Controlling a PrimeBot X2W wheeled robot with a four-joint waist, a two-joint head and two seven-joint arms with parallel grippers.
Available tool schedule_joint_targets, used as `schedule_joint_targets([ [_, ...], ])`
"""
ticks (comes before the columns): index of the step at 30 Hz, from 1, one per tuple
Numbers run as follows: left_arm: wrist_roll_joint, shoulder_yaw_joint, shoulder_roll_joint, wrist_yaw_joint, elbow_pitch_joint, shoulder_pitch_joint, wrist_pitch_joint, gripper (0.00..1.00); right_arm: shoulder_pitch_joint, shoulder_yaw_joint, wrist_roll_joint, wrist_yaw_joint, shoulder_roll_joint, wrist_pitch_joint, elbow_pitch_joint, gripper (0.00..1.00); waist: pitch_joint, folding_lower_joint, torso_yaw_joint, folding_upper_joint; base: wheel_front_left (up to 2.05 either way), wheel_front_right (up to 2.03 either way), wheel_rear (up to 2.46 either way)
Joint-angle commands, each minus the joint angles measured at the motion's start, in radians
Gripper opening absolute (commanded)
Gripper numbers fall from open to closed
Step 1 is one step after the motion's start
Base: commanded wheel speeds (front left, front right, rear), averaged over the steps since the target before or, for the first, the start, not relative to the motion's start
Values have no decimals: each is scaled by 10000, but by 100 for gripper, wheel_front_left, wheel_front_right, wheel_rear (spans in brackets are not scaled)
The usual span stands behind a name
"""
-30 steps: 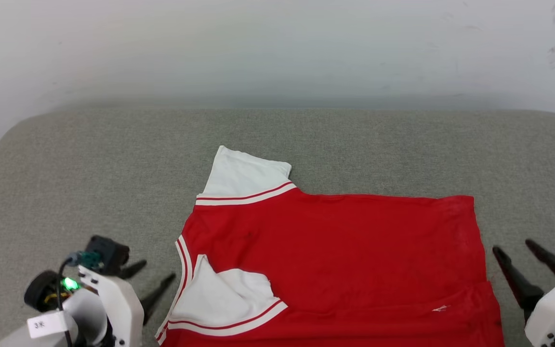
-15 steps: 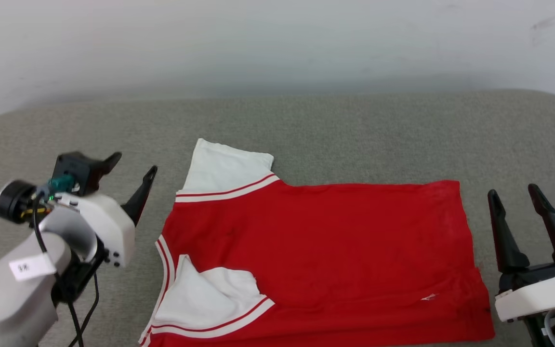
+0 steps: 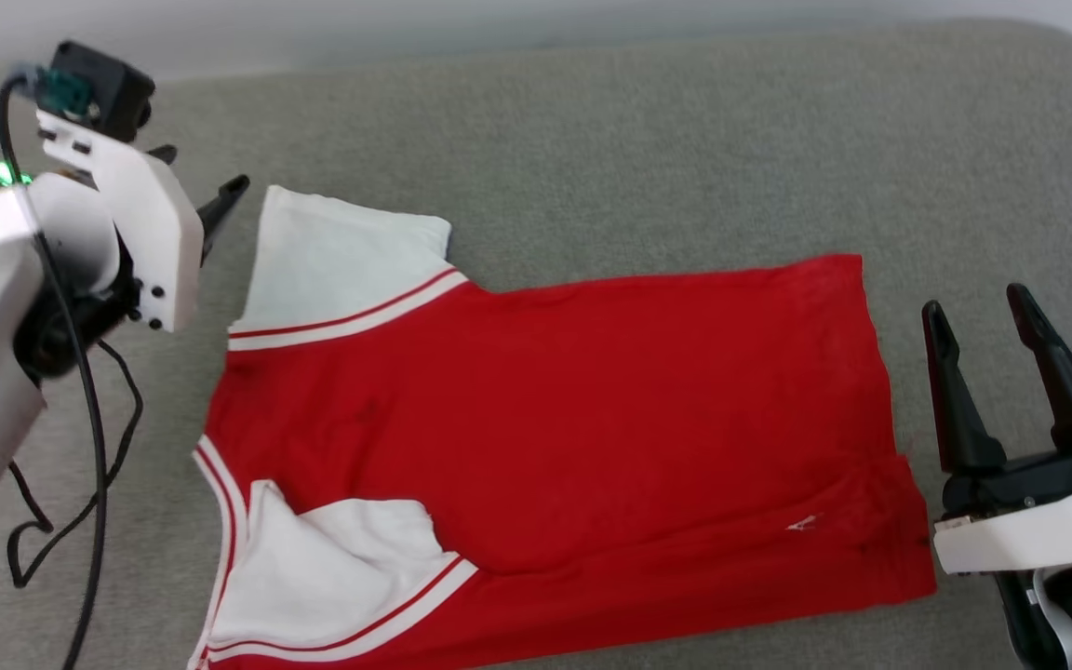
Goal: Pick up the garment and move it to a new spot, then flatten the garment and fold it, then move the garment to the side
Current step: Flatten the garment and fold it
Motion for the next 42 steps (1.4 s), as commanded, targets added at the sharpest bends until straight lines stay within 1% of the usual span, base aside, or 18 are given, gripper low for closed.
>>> schedule_joint_targets([
  [1,-148,-76,-17,-81,137,-200,407,100,-163,15,-5,-8,56,-66,-30,100,576,-1,-382,0,0,0,0],
  [5,-640,-88,-11,-240,444,-913,1925,100,-407,82,-15,-8,61,-190,-38,100,1070,-1,-577,0,0,0,0],
  [7,-869,-123,-1,-238,598,-1147,2658,100,-493,119,-6,-8,47,-227,-13,100,1278,-1,-655,0,0,0,0],
  [12,-1190,-76,-59,-114,856,-1773,3786,100,-770,135,18,-8,-10,-302,27,100,1767,-1,-799,0,0,0,0],
  [21,-1131,-300,-182,293,1345,-2438,4993,100,-1214,296,66,-10,-47,-388,189,100,2514,-1,-936,0,0,0,0],
  [26,-1014,-665,-216,136,1502,-2151,5388,100,-1340,337,73,-8,-85,-437,324,100,2629,-1,-943,0,0,0,0],
  [28,-1117,-687,-270,85,1536,-1979,5366,30,-1416,352,75,-10,-100,-455,372,100,2621,-1,-944,0,0,0,0],
  [29,-1098,-717,-266,52,1544,-1929,5330,0,-1444,358,90,-10,-116,-453,395,100,2618,-1,-941,0,0,0,0],
  [32,-929,-817,-226,-38,1580,-1903,5128,0,-1521,379,116,-8,-165,-434,452,100,2549,-1,-922,0,0,0,0],
  [36,-802,-748,-291,-115,1559,-2122,4670,0,-1683,268,182,-8,-403,-293,482,100,2287,-1,-793,0,0,0,0],
  [39,-729,-676,-438,-198,1461,-2249,4229,0,-1840,330,330,-10,-829,280,464,100,2017,-1,-646,0,0,0,0],
  [42,-555,-787,-514,-311,1312,-2285,3838,0,-2175,586,611,-10,-1479,1259,313,100,1776,-1,-511,0,0,0,0],
])
